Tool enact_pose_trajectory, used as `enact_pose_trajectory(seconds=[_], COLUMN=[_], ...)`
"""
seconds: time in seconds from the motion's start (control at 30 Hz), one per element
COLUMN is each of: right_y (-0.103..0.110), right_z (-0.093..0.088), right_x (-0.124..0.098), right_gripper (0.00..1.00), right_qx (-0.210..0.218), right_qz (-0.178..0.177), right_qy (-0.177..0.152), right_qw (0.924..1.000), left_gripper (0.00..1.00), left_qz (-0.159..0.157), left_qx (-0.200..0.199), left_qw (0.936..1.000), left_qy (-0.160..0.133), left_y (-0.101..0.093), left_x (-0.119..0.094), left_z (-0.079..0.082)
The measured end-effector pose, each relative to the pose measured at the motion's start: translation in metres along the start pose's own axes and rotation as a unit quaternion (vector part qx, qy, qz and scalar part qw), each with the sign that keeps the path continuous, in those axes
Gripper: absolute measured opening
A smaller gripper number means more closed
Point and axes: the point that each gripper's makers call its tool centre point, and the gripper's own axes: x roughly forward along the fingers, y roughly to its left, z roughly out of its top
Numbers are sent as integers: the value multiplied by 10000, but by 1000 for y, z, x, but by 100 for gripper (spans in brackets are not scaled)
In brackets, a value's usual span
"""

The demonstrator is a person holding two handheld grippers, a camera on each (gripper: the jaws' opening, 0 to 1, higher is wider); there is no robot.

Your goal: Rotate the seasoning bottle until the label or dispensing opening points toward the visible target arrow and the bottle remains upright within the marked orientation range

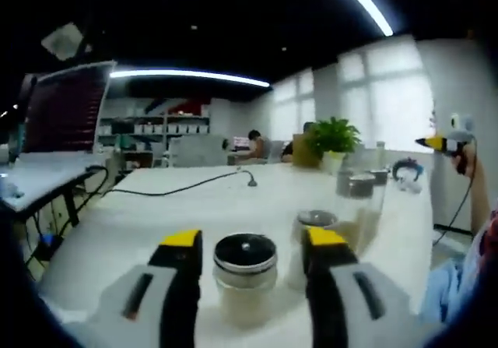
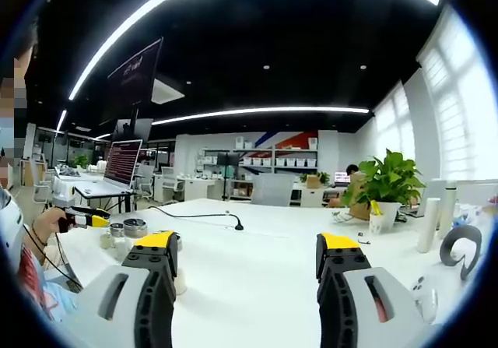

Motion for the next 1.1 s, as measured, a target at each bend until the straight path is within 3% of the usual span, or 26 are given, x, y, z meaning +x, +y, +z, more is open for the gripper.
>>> enact_pose_trajectory(seconds=[0.17,0.27,0.33,0.77,0.8,1.1], right_y=[-1,-2,-3,-4,-5,-6], right_z=[0,3,3,5,6,11], right_x=[-1,-2,-3,-5,-5,-7], right_gripper=[74,74,74,74,74,74], right_qx=[27,18,13,113,111,85], right_qz=[-4,-18,-35,-24,-29,-59], right_qy=[-3,-50,-56,-110,-113,-182], right_qw=[10000,10000,10000,9999,9999,9998], left_gripper=[52,51,51,51,51,43], left_qz=[807,906,1071,1282,1370,1207], left_qx=[56,251,117,233,403,253], left_qw=[9965,9952,9938,9905,9889,9917], left_qy=[-222,-257,-275,-429,-406,-371], left_y=[12,9,11,16,19,17], left_x=[-4,-4,-5,-1,-1,4], left_z=[2,2,0,-6,-6,-12])
